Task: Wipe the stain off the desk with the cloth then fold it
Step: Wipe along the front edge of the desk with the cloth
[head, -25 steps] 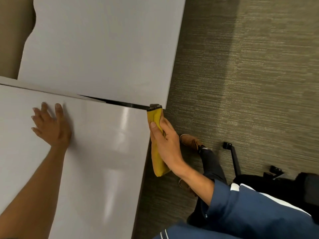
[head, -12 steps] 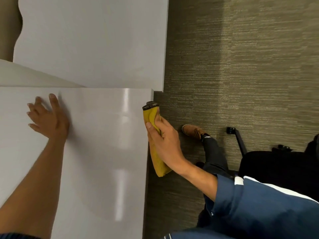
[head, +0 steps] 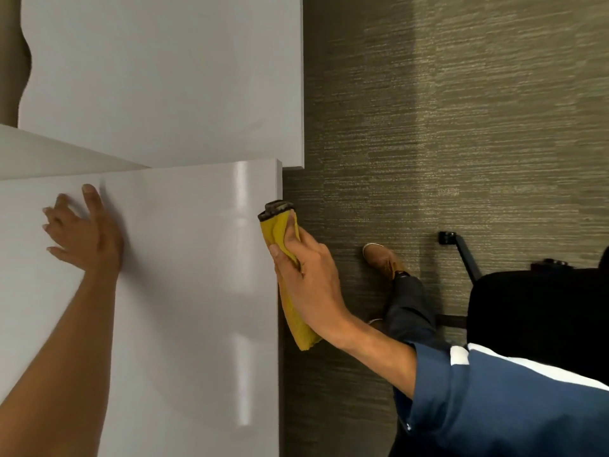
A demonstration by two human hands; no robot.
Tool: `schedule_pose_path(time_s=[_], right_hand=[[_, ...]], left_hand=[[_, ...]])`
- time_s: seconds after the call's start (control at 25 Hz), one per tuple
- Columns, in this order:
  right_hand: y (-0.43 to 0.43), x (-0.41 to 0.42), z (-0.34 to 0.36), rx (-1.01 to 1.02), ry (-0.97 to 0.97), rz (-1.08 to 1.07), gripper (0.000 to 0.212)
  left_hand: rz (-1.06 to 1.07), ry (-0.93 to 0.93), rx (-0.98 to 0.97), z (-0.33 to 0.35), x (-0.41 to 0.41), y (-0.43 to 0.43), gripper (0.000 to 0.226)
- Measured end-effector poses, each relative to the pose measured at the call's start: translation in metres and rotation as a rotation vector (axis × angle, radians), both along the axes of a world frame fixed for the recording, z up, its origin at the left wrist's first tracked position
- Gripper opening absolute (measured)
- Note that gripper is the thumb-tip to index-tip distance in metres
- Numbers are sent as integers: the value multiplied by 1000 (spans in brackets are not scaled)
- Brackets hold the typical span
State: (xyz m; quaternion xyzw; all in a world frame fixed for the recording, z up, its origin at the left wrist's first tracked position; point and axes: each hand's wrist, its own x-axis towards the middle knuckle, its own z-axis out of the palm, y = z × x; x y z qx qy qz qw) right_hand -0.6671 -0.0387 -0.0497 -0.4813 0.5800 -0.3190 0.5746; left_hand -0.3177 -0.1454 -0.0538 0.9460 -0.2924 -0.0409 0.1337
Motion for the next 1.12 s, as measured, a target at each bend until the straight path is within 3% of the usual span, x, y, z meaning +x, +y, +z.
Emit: schedule_pose_path(time_s=[0.56,1.12], right_hand=[[67,5,6,44,135,105,40],[139,3,12,72,223,321,43]], left_hand=[[-16,-37,62,0,-1,0,90],[13,53,-52,1,1,1,96]])
